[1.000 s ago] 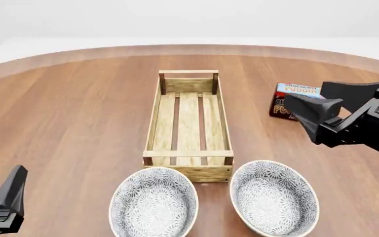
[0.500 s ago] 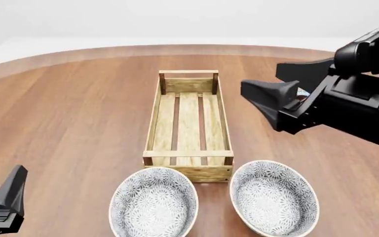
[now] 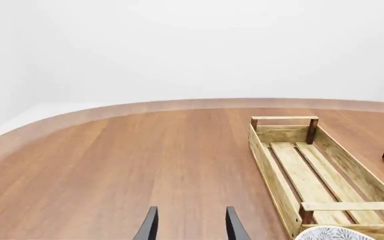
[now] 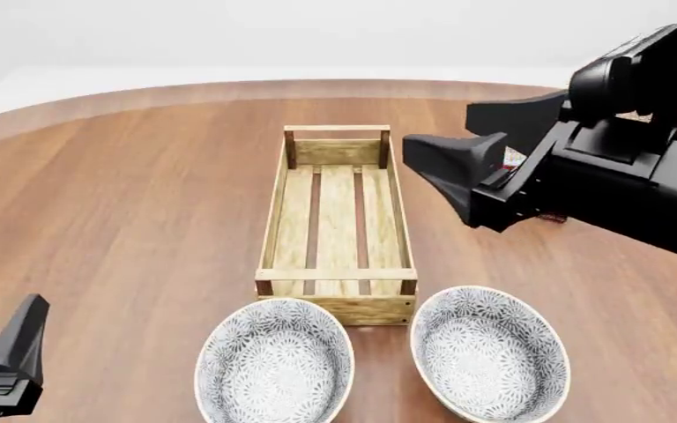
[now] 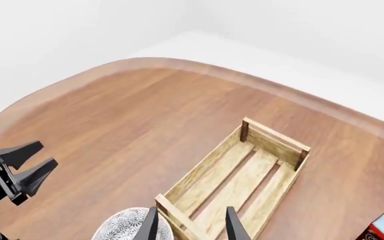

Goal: Stack the left bowl on the right bowl and place them in the tray.

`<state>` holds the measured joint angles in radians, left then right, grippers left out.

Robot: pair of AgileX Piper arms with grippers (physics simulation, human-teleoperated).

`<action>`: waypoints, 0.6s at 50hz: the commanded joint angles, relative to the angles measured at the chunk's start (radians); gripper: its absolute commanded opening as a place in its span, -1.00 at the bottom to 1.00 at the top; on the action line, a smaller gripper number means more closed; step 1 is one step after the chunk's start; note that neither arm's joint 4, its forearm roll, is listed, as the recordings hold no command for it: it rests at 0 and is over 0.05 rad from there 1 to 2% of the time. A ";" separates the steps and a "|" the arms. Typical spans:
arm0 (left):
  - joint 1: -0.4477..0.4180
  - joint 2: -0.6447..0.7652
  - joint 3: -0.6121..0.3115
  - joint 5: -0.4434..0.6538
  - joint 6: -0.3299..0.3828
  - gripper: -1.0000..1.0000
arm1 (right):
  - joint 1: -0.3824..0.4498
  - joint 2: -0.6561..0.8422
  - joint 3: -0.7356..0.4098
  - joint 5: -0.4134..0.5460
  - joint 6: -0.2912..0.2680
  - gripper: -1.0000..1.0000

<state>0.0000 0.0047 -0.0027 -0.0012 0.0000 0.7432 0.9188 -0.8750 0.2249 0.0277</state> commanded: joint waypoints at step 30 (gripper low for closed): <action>0.000 0.003 -0.002 -0.001 0.000 1.00 | 0.090 0.349 -0.151 0.142 0.214 1.00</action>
<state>0.0000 0.0074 -0.0042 -0.0019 0.0000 0.8227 1.2088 -1.0172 0.3400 0.1876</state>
